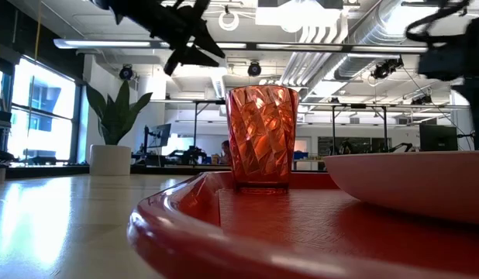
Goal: Pick and place plate/cup/fork/spoon on tray
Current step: Put the orange spoon to the left of the orange fork on the red tray
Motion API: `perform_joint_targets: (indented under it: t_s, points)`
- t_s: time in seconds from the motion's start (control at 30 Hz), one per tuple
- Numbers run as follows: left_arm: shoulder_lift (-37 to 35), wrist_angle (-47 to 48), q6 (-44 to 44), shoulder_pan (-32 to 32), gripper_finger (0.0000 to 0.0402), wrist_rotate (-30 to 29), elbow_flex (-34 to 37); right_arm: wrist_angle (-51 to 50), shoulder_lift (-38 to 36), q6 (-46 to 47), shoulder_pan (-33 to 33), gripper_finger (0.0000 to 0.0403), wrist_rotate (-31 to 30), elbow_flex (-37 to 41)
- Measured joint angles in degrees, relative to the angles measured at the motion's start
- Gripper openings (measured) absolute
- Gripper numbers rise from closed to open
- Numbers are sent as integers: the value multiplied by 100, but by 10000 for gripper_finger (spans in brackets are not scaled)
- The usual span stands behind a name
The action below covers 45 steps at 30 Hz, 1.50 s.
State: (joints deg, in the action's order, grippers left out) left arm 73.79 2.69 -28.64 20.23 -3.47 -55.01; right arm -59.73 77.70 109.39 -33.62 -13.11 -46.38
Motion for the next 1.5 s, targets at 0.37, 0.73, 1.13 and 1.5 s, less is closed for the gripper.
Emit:
perform_joint_targets:
  t_s: [0.37, 0.73, 1.13, 1.5]
  points:
    - [1536, -2132, -871, -37, 113, 427, -144, 1080, -1721, -3016, 2068, 0, -719, -194]
    - [3752, -2039, -772, -154, 122, 44, -2438, 126, -2277, -4370, 3968, 0, -1337, -795]
    - [6045, -1982, -1619, 116, 138, 38, -5205, -922, -2263, -4007, 4390, 0, -1406, -1360]
    - [7679, -1480, -1333, -254, 138, 1024, -7450, -1441, -2261, -3918, 4687, 0, -1370, -1662]
